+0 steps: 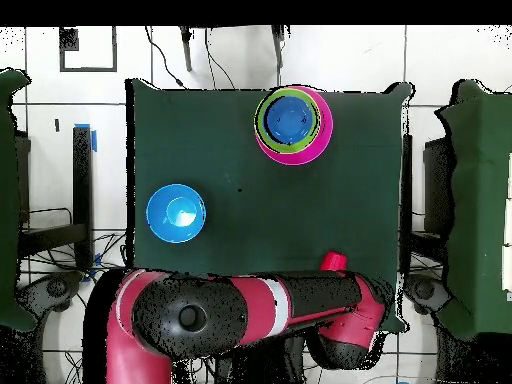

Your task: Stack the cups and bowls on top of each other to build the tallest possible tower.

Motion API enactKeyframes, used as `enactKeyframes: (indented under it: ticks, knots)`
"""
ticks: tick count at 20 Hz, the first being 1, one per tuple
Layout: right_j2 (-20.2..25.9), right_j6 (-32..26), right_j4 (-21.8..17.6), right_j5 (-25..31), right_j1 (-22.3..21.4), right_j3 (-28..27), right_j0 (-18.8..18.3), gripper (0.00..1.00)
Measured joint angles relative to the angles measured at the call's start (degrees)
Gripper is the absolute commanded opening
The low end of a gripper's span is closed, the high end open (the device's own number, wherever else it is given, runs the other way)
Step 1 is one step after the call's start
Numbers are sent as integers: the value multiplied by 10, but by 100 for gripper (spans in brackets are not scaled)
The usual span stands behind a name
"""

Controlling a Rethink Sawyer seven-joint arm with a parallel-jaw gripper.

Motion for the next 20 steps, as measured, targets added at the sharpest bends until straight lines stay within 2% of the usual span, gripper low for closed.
enactKeyframes:
  ticks: [20]
  knots:
    - [0,0,0,0,-43,-25,14,100]
